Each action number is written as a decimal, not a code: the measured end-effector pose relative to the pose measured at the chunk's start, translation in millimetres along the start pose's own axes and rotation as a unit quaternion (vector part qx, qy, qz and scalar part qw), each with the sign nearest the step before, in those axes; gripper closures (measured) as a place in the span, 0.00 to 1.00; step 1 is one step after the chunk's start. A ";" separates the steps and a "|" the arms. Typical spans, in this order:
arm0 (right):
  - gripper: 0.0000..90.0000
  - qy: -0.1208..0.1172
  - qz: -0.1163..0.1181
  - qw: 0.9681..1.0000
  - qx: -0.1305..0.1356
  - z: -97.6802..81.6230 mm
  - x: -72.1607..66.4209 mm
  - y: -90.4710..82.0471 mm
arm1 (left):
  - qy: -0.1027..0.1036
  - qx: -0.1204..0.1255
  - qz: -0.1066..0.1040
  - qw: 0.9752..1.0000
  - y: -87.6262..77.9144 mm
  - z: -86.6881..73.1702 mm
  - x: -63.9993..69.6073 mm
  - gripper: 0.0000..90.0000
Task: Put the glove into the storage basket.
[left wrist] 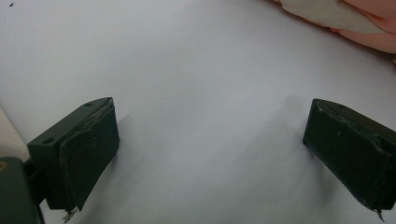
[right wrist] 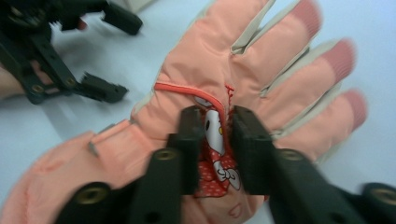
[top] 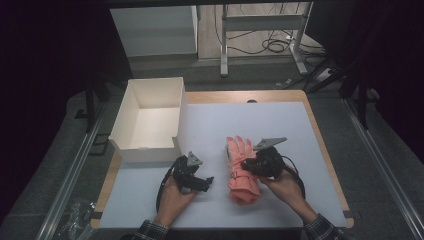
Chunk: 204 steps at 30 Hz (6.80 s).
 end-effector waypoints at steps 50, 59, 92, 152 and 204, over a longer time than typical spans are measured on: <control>0.92 -0.022 0.061 0.998 0.015 -85.1 -13.2 -9.5 | 0.008 -0.010 -0.001 1.000 -8.7 -5.9 -3.8 0.05; 0.91 -0.031 0.068 0.997 0.018 -75.3 -24.2 1.3 | -0.008 -0.011 0.005 1.000 -26.3 -25.5 -13.9 0.04; 0.93 -0.028 0.040 0.999 0.023 -35.1 -30.1 49.1 | -0.001 -0.004 -0.009 1.000 -28.9 -30.9 -17.0 0.02; 0.21 0.044 -0.138 0.989 0.018 -86.0 113.4 -7.6 | 0.066 -0.097 -0.077 0.990 12.0 82.5 37.5 0.00; 0.21 0.044 -0.137 0.989 0.019 -86.4 113.3 -7.4 | 0.032 -0.120 -0.059 0.991 12.5 84.3 26.8 0.46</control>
Point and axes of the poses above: each handheld gripper's, and its own axes: y roughly forward along the jaws, z roughly out of its top, x roughly to its right, the point moved 10 cm from there along y, roughly forward along the jaws, and after that the axes turned 6 degrees about -z, right-handed, at the moved point
